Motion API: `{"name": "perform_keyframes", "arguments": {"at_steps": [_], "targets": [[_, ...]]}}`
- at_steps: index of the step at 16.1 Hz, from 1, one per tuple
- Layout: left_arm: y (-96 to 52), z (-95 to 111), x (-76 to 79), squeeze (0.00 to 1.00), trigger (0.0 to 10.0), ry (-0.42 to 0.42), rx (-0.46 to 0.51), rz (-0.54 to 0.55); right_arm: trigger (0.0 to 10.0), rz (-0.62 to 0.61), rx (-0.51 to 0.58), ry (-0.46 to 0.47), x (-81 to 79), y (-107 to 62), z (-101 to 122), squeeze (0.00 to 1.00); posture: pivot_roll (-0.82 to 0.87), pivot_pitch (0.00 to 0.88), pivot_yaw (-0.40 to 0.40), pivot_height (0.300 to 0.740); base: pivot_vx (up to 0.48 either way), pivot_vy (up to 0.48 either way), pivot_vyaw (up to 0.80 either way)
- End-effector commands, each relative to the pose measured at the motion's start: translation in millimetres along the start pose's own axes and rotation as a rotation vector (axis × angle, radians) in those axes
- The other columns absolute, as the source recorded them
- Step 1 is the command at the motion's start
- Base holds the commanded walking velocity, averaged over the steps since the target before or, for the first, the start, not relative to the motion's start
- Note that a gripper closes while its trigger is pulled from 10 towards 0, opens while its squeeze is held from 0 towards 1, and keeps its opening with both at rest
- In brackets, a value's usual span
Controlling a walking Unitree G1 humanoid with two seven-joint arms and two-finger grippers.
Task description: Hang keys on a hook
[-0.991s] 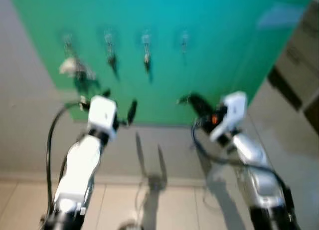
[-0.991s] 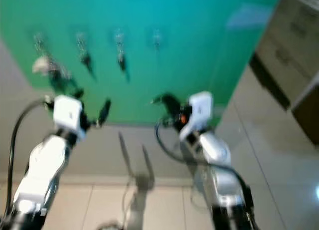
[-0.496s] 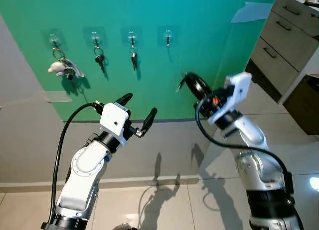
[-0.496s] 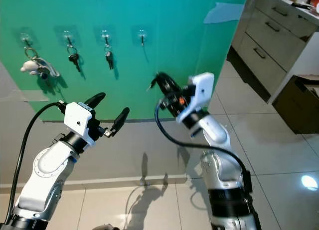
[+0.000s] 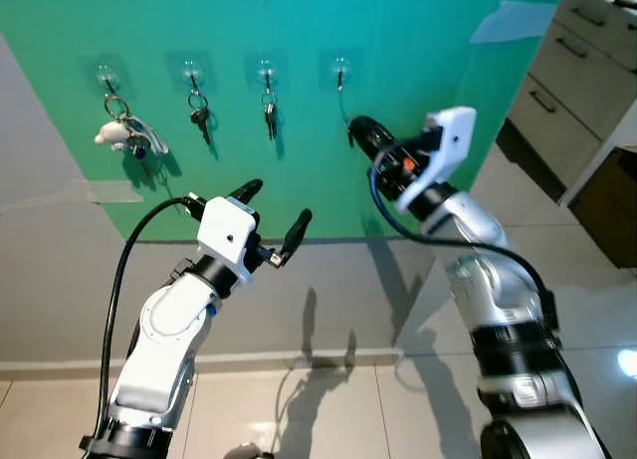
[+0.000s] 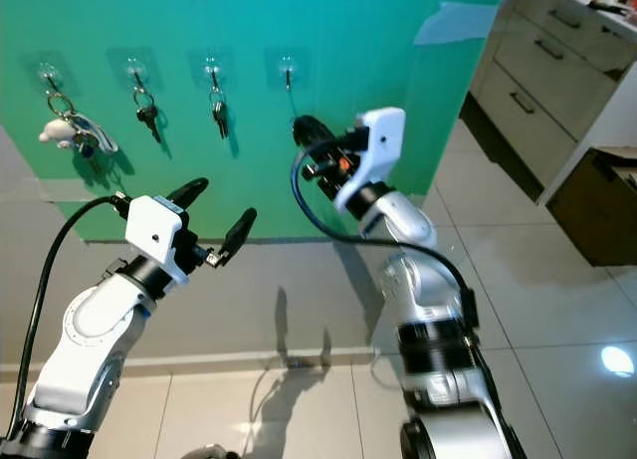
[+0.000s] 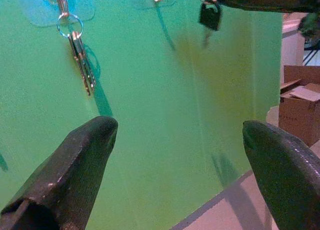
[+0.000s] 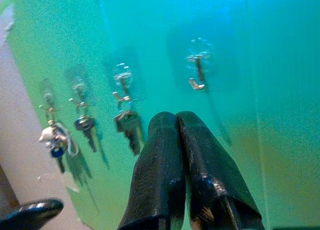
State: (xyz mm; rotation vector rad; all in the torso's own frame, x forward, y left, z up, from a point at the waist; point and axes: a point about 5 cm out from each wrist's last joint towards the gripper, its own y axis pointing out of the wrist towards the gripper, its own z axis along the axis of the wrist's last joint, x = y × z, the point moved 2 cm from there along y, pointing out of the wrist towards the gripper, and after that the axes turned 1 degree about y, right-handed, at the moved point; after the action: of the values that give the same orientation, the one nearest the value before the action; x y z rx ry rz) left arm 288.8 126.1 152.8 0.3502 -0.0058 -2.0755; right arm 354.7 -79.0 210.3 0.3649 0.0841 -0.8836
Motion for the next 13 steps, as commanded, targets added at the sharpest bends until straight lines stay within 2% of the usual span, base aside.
{"name": "perform_keyframes", "arguments": {"at_steps": [1, 6, 13], "targets": [[3.5, 6, -3.2, 0.0, 10.0, 0.016, 0.011, 0.0, 10.0, 0.001, 0.024, -0.002, 1.4, 4.7, 6, 0.0, -0.03, 0.0, -0.004, 0.74, 0.0, 0.0, 0.0], [9.9, 10, 0.6, 0.0, 10.0, 0.002, 0.024, -0.028, 10.0, -0.006, 0.074, 0.058, 4.2, 20.8, 16, 0.0, -0.03, 0.0, 0.007, 0.74, 0.0, 0.0, 0.0], [14.1, 12, 3.5, 0.0, 10.0, -0.003, 0.031, -0.038, 10.0, 0.035, 0.067, 0.093, -0.3, 28.4, 15, 0.0, -0.04, 0.0, 0.013, 0.74, 0.0, 0.0, 0.0]]}}
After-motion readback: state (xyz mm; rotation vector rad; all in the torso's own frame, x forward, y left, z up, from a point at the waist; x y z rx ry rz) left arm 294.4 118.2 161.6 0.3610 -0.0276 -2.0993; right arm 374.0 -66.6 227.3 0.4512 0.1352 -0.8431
